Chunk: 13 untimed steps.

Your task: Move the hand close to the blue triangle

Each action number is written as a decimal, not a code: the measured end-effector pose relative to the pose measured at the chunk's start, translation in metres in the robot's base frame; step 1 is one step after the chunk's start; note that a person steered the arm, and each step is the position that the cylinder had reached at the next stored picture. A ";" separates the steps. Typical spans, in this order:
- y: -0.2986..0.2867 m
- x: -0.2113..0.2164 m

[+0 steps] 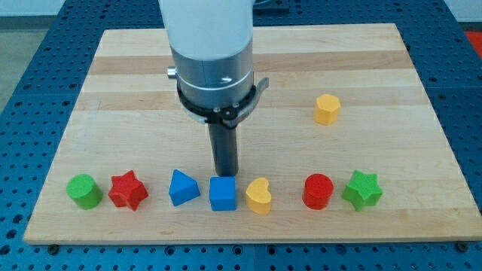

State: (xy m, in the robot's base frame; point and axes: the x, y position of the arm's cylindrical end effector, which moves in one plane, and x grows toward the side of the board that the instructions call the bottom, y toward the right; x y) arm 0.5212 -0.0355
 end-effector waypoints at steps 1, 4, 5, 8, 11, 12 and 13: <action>0.010 -0.029; -0.003 -0.033; -0.003 -0.035; -0.070 -0.019; -0.068 0.000; -0.063 0.004; -0.062 0.004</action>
